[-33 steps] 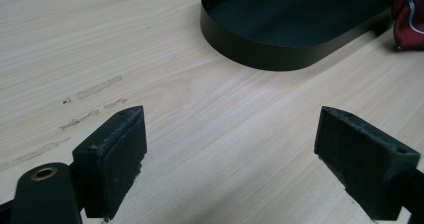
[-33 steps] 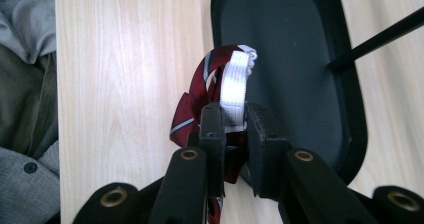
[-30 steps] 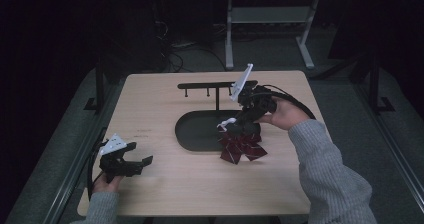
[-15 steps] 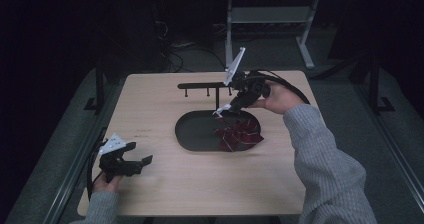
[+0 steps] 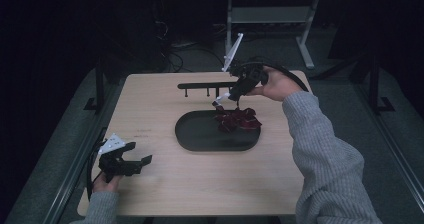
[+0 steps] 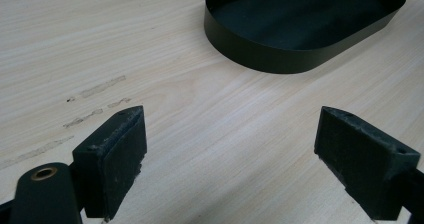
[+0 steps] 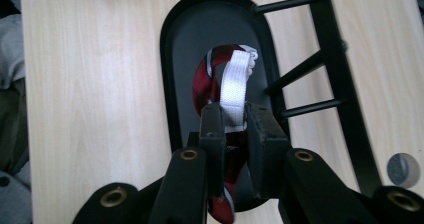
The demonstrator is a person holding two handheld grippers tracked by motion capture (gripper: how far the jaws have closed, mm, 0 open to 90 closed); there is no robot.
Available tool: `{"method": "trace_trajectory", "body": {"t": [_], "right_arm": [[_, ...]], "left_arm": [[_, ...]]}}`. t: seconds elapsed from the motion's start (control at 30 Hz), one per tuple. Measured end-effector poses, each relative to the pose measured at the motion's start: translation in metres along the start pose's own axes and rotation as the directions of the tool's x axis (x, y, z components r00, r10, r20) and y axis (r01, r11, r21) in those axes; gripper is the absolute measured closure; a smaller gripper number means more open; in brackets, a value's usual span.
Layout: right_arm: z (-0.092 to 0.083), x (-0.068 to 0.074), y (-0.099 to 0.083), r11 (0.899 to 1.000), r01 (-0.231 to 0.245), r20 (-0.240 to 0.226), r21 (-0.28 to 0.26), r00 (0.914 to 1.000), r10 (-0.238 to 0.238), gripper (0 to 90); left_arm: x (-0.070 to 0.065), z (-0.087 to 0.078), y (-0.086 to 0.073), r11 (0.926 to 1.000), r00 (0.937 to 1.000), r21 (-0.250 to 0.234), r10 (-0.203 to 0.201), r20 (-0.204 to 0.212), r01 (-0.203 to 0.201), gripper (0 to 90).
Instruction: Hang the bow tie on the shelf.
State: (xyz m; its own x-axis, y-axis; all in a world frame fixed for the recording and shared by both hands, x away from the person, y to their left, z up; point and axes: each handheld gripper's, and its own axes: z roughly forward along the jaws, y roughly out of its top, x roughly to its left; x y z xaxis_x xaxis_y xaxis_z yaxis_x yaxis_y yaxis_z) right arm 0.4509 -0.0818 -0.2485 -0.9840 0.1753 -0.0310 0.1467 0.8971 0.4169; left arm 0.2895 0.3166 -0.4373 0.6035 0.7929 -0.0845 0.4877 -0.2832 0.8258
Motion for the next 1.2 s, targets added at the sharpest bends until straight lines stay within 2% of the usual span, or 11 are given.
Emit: {"method": "trace_trajectory", "body": {"t": [0.53, 0.93, 1.2], "right_arm": [[0.009, -0.027, -0.006, 0.998, -0.065, 0.016, 0.013, 0.9978, 0.065, 78.2], [0.018, -0.038, -0.013, 0.993, -0.111, 0.04, 0.042, 0.9931, 0.11, 78.0], [0.022, -0.04, -0.016, 0.991, -0.125, 0.06, 0.051, 0.9907, 0.122, 77.6]], "left_arm": [[0.0, 0.001, 0.0, 1.0, 1.0, 0.001, -0.001, 0.003, 0.001, 13.0], [-0.001, 0.0, 0.0, 1.0, 1.0, 0.0, 0.001, 0.006, -0.001, 13.0], [-0.002, 0.001, 0.0, 1.0, 0.9999, 0.004, 0.007, 0.009, -0.007, 13.1]]}}
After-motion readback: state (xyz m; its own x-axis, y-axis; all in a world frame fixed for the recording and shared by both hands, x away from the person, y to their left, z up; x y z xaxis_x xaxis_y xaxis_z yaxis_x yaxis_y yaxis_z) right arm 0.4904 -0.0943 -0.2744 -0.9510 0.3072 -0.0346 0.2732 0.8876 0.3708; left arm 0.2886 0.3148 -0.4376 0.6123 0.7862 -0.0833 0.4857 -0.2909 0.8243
